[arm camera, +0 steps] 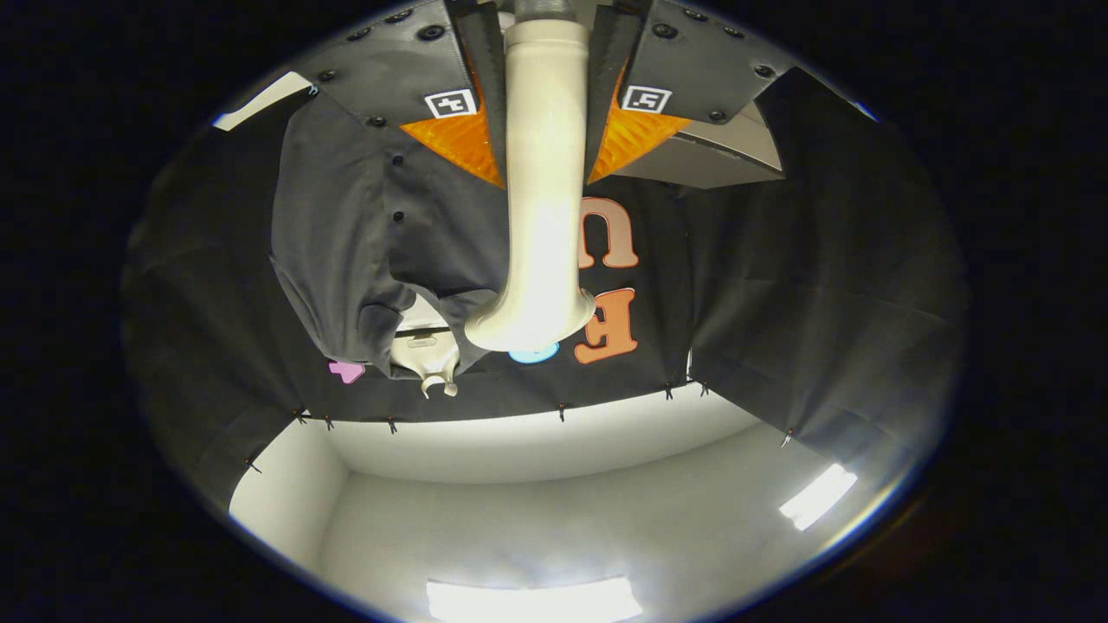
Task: Iron the clothes twice with a garment steamer, once on the left side and once on the right side.
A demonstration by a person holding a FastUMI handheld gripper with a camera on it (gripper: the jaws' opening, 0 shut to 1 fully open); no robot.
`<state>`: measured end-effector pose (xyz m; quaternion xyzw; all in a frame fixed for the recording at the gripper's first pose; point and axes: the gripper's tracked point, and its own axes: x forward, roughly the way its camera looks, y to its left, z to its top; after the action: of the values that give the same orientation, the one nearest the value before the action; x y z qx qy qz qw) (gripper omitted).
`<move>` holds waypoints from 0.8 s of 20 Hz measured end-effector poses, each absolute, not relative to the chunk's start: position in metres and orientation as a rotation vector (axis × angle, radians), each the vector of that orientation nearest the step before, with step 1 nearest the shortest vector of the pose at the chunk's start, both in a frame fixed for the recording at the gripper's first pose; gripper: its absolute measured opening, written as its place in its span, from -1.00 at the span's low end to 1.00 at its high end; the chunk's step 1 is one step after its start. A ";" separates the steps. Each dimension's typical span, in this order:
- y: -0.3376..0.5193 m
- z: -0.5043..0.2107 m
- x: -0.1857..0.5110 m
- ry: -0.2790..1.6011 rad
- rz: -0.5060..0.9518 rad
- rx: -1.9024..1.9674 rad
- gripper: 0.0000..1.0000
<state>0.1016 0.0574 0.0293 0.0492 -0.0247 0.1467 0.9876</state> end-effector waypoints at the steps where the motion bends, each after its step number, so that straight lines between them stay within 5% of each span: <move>1: 0.055 0.027 0.105 -0.046 0.291 0.104 -0.06; 16: 0.034 -0.037 0.182 0.046 0.262 0.128 -0.06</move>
<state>0.1825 0.0344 -0.0371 0.0637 0.0231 0.1304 0.9891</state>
